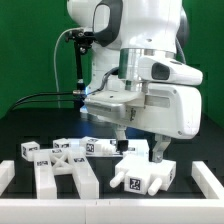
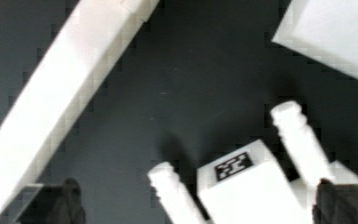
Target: Assemble chair
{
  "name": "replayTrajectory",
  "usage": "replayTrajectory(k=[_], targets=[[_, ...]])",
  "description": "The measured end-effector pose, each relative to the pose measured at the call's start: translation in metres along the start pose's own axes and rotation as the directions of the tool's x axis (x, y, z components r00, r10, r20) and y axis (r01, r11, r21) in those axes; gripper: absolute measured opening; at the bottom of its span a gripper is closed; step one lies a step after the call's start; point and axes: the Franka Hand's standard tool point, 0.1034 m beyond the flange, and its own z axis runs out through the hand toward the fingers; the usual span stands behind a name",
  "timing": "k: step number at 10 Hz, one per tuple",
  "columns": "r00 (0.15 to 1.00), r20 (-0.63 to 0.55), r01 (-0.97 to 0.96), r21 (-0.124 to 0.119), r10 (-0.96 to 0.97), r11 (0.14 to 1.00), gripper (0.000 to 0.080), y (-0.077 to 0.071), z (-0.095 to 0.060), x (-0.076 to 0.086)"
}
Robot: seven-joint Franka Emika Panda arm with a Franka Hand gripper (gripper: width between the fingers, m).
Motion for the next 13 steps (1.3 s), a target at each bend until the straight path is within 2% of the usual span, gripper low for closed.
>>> replayTrajectory(k=[3,4,5,6,7,11,12,13], targets=[[0.972,-0.004,-0.237,0.001,0.237,0.972,0.0649,0.002,0.002,0.002],[0.919,-0.01,-0.395,0.0,0.395,0.919,0.0649,0.009,0.007,0.003],[0.834,-0.015,-0.552,0.0,0.551,0.834,0.0649,0.016,0.011,0.005],[0.696,-0.016,-0.718,0.024,0.718,0.696,0.0649,0.019,0.014,0.011],[0.549,0.007,-0.835,0.063,0.836,0.547,0.0649,0.02,0.015,0.017],[0.37,0.008,-0.927,0.072,0.929,0.368,0.0649,0.023,0.014,0.019],[0.258,0.015,-0.963,0.082,0.966,0.256,0.0649,0.024,0.015,0.02],[0.082,0.04,-0.992,0.098,0.996,0.077,0.0649,0.028,0.017,0.02]])
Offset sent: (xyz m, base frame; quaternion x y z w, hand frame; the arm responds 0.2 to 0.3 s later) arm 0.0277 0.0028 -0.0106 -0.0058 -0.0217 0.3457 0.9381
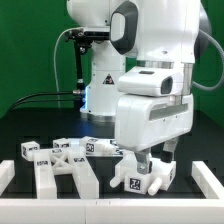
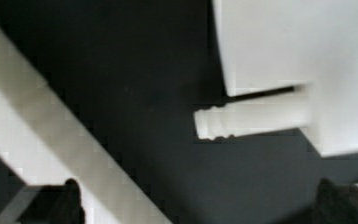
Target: Assemble chair
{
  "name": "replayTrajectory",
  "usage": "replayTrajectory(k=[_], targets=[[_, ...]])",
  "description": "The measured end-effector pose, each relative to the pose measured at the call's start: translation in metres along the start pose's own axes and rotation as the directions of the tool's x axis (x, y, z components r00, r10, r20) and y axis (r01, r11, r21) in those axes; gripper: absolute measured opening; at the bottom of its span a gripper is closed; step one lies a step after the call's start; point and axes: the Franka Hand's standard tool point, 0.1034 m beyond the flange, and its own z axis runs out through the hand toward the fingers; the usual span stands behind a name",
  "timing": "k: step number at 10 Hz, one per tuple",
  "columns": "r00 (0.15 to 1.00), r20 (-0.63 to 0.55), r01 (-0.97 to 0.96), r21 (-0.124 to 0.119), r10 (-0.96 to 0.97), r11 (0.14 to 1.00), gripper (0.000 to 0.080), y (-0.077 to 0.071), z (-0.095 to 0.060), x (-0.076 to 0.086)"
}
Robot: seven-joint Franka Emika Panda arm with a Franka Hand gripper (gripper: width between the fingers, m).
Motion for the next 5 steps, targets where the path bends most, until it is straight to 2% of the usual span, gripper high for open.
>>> replayTrajectory(k=[1,2,3,4,5], targets=[[0.987,-0.007,-0.161,0.017,0.161,0.987,0.0649,0.0019,0.0019,0.0058],[0.944,0.015,-0.33,0.047,0.329,0.943,0.0649,0.0021,0.0031,0.0041],[0.876,0.074,-0.482,0.096,0.477,0.871,0.0649,0.0039,0.0042,0.0001],[0.838,0.067,-0.546,0.104,0.542,0.831,0.0649,0.0065,0.003,0.0033],[0.799,0.076,-0.602,0.1,0.597,0.792,0.0649,0.0038,0.0034,0.0044]])
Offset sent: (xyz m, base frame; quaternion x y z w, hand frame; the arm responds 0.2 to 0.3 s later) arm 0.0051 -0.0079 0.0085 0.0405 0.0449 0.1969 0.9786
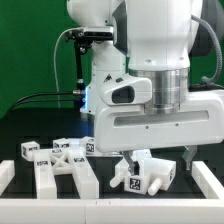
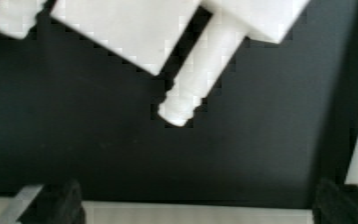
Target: Assemble chair
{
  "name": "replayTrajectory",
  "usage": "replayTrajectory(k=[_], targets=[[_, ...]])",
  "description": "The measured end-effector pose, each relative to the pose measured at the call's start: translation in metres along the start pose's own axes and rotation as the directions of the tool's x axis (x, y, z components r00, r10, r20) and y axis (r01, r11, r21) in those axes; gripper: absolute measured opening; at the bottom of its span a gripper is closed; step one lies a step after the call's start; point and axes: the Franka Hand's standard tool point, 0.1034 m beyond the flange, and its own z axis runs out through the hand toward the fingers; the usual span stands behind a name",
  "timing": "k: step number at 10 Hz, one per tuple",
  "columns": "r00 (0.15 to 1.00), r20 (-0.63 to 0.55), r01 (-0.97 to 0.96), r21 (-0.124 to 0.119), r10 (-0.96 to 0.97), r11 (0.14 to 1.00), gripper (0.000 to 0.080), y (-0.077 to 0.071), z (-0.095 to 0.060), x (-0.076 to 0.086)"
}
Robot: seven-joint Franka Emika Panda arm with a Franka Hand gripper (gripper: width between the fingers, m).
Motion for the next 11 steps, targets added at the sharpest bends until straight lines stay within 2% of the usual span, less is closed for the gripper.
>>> replayTrajectory(k=[2,3,4,5,8,9,10,11], targets=[[0.991,0.002,-0.132,0.012,0.132,0.991,0.0649,-0.002,0.0,0.0],[0.965,0.074,-0.256,0.032,0.253,0.966,0.0649,0.004,0.0,-0.003],[0.908,0.143,-0.405,0.046,0.395,0.913,0.0649,0.008,-0.002,0.004],[0.856,0.165,-0.505,0.062,0.49,0.861,0.0649,0.009,-0.001,0.011],[0.862,0.176,-0.492,0.061,0.476,0.869,0.0649,0.007,0.0,0.008],[0.845,0.196,-0.518,0.067,0.498,0.853,0.0649,0.008,0.003,0.006],[0.81,0.265,-0.557,0.067,0.523,0.828,0.0649,0.013,0.009,-0.001],[0.773,0.392,-0.561,0.056,0.498,0.826,0.0649,0.017,0.009,-0.007]])
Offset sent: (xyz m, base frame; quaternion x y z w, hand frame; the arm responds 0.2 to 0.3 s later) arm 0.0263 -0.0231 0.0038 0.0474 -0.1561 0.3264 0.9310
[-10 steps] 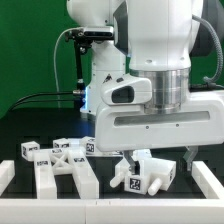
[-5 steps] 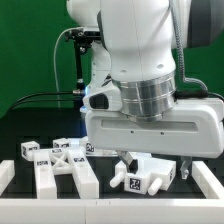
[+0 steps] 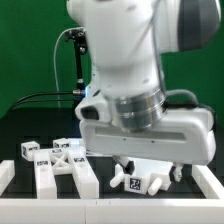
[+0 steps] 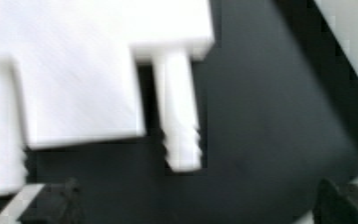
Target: Assemble chair
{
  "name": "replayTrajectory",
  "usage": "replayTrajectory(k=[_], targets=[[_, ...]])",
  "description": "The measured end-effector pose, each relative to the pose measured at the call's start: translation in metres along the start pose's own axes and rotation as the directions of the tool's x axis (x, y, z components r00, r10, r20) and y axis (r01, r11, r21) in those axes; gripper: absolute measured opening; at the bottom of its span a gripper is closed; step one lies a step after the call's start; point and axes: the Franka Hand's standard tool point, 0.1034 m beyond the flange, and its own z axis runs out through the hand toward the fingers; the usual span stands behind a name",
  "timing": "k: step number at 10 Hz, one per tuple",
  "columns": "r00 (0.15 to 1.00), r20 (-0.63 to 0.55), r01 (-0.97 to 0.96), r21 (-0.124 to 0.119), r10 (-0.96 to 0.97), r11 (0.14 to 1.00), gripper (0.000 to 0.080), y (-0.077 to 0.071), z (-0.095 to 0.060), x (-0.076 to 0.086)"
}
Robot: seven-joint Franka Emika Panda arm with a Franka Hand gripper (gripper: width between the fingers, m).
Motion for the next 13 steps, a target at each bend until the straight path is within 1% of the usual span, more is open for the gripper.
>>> replayTrajectory(k=[1,2,3,4,6,7,9,10,11,12,13], targets=[[0.997,0.076,0.0,0.009,-0.001,1.0,0.0649,0.001,0.0,0.005],[0.995,0.1,0.001,0.006,-0.001,1.0,0.0649,0.002,0.001,0.008],[0.981,0.195,0.0,-0.014,0.003,1.0,0.0649,0.008,0.003,-0.001],[0.964,0.268,0.01,-0.025,-0.003,1.0,0.0649,0.011,0.005,-0.001],[0.907,0.415,0.083,-0.029,-0.064,0.996,0.0649,0.011,0.009,-0.002],[0.907,0.418,0.062,-0.018,-0.048,0.998,0.0649,0.012,0.011,0.005],[0.909,0.414,0.064,-0.018,-0.05,0.998,0.0649,0.011,0.011,0.005],[0.91,0.414,0.047,-0.024,-0.033,0.999,0.0649,0.012,0.013,0.006],[0.91,0.415,0.044,-0.026,-0.029,0.999,0.0649,0.012,0.018,0.007],[0.911,0.412,0.035,-0.031,-0.019,0.999,0.0649,0.012,0.026,0.008],[0.907,0.421,0.037,-0.038,-0.018,0.999,0.0649,0.009,0.033,0.005]])
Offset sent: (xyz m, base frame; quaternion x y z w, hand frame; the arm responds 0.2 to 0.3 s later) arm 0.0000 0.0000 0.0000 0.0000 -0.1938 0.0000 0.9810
